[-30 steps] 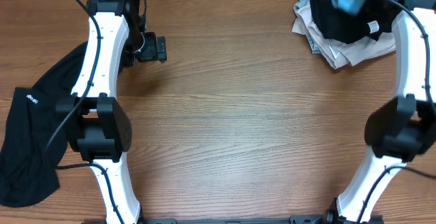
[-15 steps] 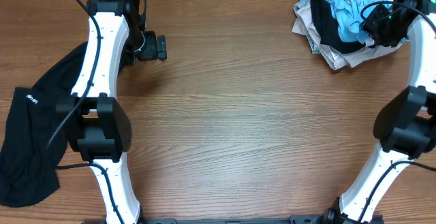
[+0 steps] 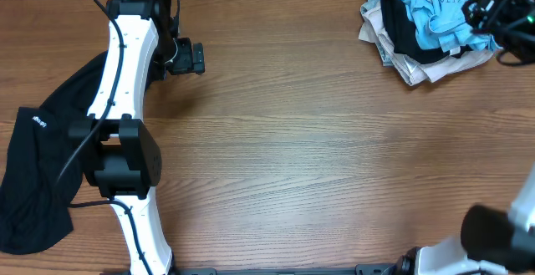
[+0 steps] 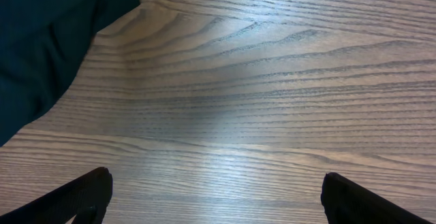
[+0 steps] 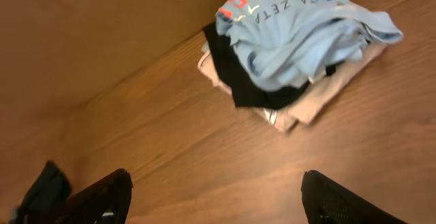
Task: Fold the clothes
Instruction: 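Release the shirt onto the stack and open the right gripper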
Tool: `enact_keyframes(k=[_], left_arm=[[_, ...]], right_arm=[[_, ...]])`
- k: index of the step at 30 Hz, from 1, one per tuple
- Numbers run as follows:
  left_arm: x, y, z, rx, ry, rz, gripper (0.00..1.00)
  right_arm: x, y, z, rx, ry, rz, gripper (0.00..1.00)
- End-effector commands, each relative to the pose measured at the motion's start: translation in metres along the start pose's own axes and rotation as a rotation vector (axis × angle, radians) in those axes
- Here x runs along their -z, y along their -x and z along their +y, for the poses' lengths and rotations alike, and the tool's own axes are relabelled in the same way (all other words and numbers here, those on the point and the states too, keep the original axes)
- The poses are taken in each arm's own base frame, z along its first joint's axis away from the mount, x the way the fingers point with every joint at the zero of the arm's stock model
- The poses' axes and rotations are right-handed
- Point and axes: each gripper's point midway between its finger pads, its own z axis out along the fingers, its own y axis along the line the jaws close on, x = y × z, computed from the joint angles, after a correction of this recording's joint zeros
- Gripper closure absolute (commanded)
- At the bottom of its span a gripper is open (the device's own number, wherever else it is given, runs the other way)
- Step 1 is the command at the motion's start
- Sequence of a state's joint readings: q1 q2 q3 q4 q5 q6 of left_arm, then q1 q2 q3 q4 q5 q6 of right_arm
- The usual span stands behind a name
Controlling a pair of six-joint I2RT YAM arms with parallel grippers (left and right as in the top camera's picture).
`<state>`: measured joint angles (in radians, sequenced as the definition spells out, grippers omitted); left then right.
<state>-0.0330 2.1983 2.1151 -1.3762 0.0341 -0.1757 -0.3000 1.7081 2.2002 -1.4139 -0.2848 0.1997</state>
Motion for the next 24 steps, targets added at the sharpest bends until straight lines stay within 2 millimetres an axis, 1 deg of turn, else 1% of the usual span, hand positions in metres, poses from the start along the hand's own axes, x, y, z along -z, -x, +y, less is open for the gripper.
enact_keyframes(k=[1,2,3,5,7,17,22,24], left_arm=[[-0.003,-0.001,-0.004,-0.025,-0.007,0.008,0.0],[-0.003,-0.001,-0.004,-0.025,-0.007,0.008,0.0],[-0.003,-0.001,-0.004,-0.025,-0.007,0.008,0.0],[-0.003,-0.001,-0.004,-0.025,-0.007,0.008,0.0],[-0.003,-0.001,-0.004,-0.025,-0.007,0.008,0.0],[-0.003,-0.001,-0.004,-0.025,-0.007,0.008,0.0],[-0.003,-0.001,-0.004,-0.025,-0.007,0.008,0.0],[-0.003,-0.001,-0.004,-0.025,-0.007,0.008,0.0]], right_arm=[[0.03,-0.015,0.014,0.04,0.021,-0.006,0.17],[0.036,-0.022,0.017,0.042,0.022,0.007,0.05],[0.045,-0.037,0.022,0.038,0.026,0.037,0.0],[0.053,-0.044,0.023,0.04,0.024,0.045,0.0],[0.057,-0.044,0.024,0.042,0.026,0.037,0.0],[0.056,-0.044,0.023,0.046,0.024,0.039,0.0],[0.052,-0.037,0.019,0.077,-0.003,0.019,0.0],[0.047,-0.031,0.026,0.156,0.013,-0.004,0.0]])
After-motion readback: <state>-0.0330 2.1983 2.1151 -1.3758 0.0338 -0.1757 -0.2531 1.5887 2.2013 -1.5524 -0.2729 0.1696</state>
